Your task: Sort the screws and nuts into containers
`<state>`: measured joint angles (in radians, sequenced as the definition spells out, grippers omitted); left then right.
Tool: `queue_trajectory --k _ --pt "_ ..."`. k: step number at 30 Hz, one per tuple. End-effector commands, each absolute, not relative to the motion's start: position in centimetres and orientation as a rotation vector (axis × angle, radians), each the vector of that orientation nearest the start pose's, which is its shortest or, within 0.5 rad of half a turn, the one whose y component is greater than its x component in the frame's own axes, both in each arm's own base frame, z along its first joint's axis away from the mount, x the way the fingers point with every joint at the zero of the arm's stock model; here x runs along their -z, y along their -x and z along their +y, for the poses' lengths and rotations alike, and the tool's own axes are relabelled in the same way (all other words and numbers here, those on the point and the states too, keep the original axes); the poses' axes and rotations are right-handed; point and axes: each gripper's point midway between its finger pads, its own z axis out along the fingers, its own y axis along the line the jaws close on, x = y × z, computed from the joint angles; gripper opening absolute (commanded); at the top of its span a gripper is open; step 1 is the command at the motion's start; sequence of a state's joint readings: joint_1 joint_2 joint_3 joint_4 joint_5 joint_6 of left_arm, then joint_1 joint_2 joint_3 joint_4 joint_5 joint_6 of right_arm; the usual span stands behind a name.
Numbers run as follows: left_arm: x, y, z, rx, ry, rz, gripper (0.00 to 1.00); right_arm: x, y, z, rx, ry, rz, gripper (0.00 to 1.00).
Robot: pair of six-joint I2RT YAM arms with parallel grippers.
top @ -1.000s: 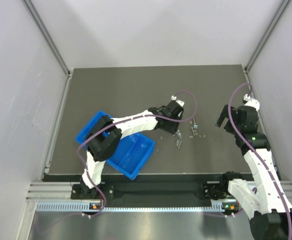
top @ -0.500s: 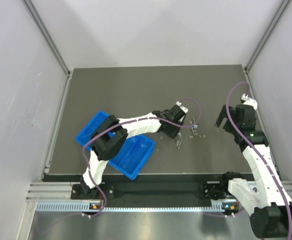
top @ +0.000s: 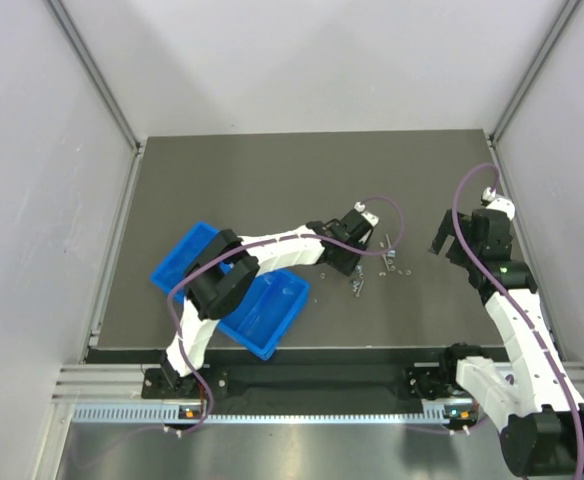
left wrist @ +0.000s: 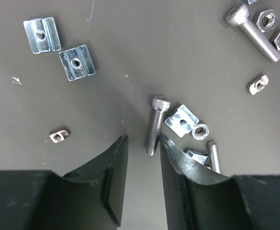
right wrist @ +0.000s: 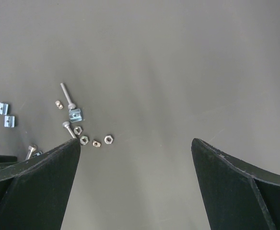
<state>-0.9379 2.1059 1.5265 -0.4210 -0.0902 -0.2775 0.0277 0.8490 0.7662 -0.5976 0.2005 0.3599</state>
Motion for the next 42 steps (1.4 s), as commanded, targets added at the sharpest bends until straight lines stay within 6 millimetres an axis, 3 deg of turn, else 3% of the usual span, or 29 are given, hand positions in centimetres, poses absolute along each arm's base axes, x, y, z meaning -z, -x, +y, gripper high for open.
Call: queue_trajectory --k 1,8,12,15,17,20,23,24,26,27,29,30,31,32,33,34,35,36,38,39,41,42 --pt "-1.0 -29.6 -40.1 0.338 -0.841 2.478 0.38 -18.2 -27.1 -1.9 0.015 -0.493 2.116 1.0" --pt "0.2 -29.5 -40.4 0.273 -0.874 2.465 0.36 -18.3 -27.0 -1.9 0.018 -0.497 2.112 1.0" --pt "0.9 -29.9 -39.8 0.204 -0.849 2.482 0.2 -18.2 -26.9 -2.0 0.021 -0.501 2.117 1.0" --pt "1.2 -30.1 -39.3 0.172 -0.834 2.491 0.0 -18.1 -26.7 -2.1 0.027 -0.503 2.114 1.0" --pt "0.5 -30.2 -39.3 0.174 -0.802 2.484 0.0 -18.2 -26.7 -2.1 0.03 -0.504 2.112 1.0" --pt "-2.0 -30.8 -39.6 0.208 -0.724 2.447 0.0 -18.3 -26.7 -2.0 0.022 -0.507 2.106 1.0" --pt "-7.4 -32.1 -39.8 0.27 -0.601 2.365 0.0 -18.2 -26.6 -2.0 0.017 -0.506 2.108 0.99" --pt "-10.8 -32.5 -39.6 0.31 -0.547 2.315 0.0 -18.2 -26.6 -1.9 0.01 -0.506 2.107 1.0" --pt "-14.4 -33.5 -38.4 0.327 -0.445 2.266 0.0 -18.2 -26.6 -1.9 0.01 -0.51 2.106 1.0" --pt "-17.8 -33.9 -37.1 0.343 -0.341 2.219 0.0 -18.1 -26.5 -1.8 0.009 -0.507 2.11 1.0" --pt "-19.9 -35.0 -33.8 0.331 -0.166 2.203 0.0 -18.0 -26.5 -1.8 0.007 -0.51 2.11 1.0" --pt "-22.4 -35.0 -31.8 0.346 -0.087 2.166 0.0 -18.0 -26.5 -1.8 0.006 -0.511 2.109 1.0" --pt "-21.6 -35.9 -28.0 0.265 0.015 2.184 0.0 -18.0 -26.5 -1.8 0.006 -0.511 2.108 1.0" --pt "-21.7 -36.1 -26.0 0.25 0.112 2.182 0.0 -17.9 -26.6 -1.8 0.005 -0.511 2.106 1.0" --pt "-23.1 -36.0 -23.5 0.237 0.187 2.148 0.0 -18.0 -26.7 -1.8 0.001 -0.51 2.104 1.0" --pt "-21.7 -36.3 -19.0 0.098 0.284 2.149 0.0 -17.8 -26.7 -1.8 0.0 -0.513 2.106 1.0" --pt "-22.6 -36.3 -15.9 0.058 0.39 2.109 0.0 -17.8 -26.8 -1.8 0.003 -0.514 2.104 1.0" --pt "-21.5 -35.6 -13.0 -0.051 0.439 2.113 0.0 -17.8 -26.8 -1.8 0.001 -0.517 2.103 1.0" --pt "-22.2 -34.8 -9.6 -0.112 0.541 2.064 0.0 -17.8 -27.1 -1.8 -0.001 -0.514 2.106 1.0" --pt "-20.9 -34.5 -6.9 -0.175 0.609 2.065 0.0 -17.8 -27.1 -1.7 -0.001 -0.512 2.107 1.0" --pt "-20.6 -33.9 -4.4 -0.182 0.695 2.035 0.0 -17.9 -27.3 -1.7 -0.006 -0.512 2.107 1.0" --pt "-19.0 -33.4 -2.2 -0.229 0.75 2.044 0.0 -17.9 -27.4 -1.7 -0.006 -0.514 2.107 1.0"
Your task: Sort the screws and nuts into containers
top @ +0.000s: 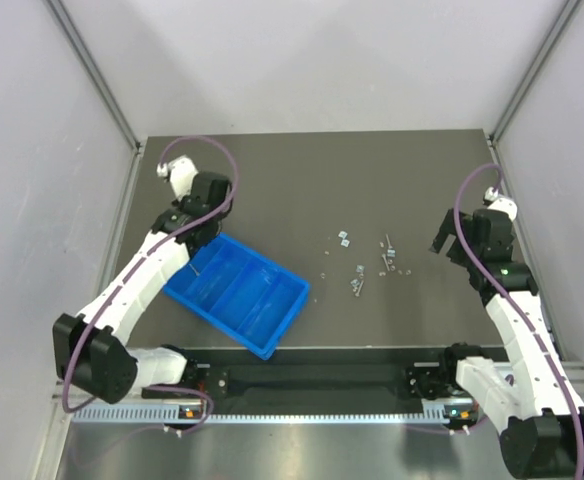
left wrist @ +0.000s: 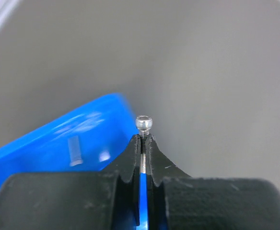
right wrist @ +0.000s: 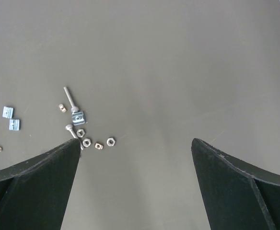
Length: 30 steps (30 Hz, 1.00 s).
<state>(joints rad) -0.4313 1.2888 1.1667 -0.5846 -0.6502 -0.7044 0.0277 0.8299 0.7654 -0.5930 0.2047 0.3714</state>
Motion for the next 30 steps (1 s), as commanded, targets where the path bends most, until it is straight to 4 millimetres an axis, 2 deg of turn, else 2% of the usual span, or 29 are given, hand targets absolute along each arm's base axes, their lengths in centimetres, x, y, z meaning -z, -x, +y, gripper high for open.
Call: queue_trajectory --k 1,3,8,17,22,26,27,28,29,30 --pt "-18.6 -33.4 -1.6 -0.228 0.772 2.039 0.0 -17.9 -27.5 -1.6 -0.01 -0.512 2.108 1.0" --pt "-16.6 -32.7 -0.2 -0.266 0.795 2.067 0.0 -17.9 -27.5 -1.6 -0.011 -0.511 2.108 1.0" --pt "-13.2 -32.3 0.4 -0.305 0.807 2.113 0.0 -17.9 -27.4 -1.7 -0.003 -0.519 2.105 1.0" --pt "-11.0 -31.6 0.3 -0.302 0.83 2.151 0.0 -18.0 -27.2 -1.9 0.006 -0.532 2.098 1.0" --pt "-11.1 -31.3 0.1 -0.277 0.819 2.153 0.03 -17.9 -27.3 -1.9 0.005 -0.537 2.103 1.0" --pt "-12.1 -31.5 0.4 -0.287 0.809 2.138 0.18 -18.0 -27.5 -1.8 0.003 -0.532 2.108 1.0" --pt "-12.4 -31.6 0.3 -0.286 0.802 2.141 0.33 -18.0 -27.5 -1.9 0.004 -0.533 2.108 1.0" --pt "-12.5 -31.4 0.0 -0.275 0.795 2.164 0.38 -18.2 -27.6 -1.9 0.006 -0.535 2.104 1.0" --pt "-13.7 -31.9 -0.4 -0.243 0.783 2.163 0.44 -18.3 -27.5 -1.9 0.008 -0.535 2.102 1.0" --pt "-14.3 -32.0 -0.7 -0.23 0.77 2.174 0.61 -18.4 -27.4 -2.0 0.011 -0.541 2.101 0.99"
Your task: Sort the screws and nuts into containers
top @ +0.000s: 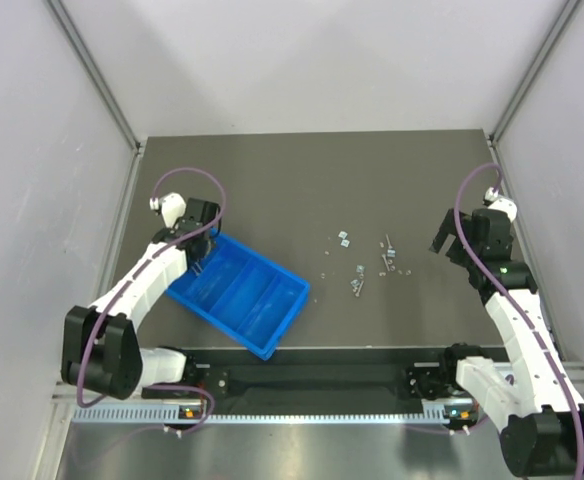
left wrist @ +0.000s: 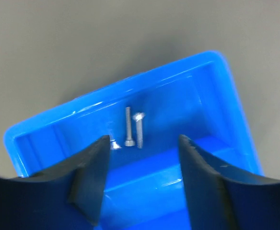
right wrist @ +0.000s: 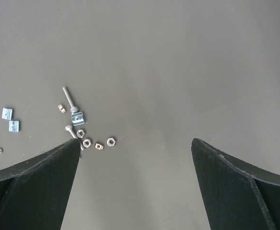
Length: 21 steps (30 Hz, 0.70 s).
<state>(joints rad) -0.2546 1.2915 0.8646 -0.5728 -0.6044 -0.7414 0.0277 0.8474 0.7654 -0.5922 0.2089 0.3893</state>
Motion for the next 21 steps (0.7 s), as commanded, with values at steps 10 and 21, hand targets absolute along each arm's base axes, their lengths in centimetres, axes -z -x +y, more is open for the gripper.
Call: queue_trajectory --k 10,21 --pt "-23.7 -33.3 -17.0 0.288 0.21 2.16 0.72 -20.6 -26.9 -2.9 0.05 -0.566 2.035 1.0" --pt "-17.0 -27.4 -39.1 0.508 -0.375 2.308 0.63 -20.6 -25.7 -3.1 0.059 -0.568 2.028 1.0"
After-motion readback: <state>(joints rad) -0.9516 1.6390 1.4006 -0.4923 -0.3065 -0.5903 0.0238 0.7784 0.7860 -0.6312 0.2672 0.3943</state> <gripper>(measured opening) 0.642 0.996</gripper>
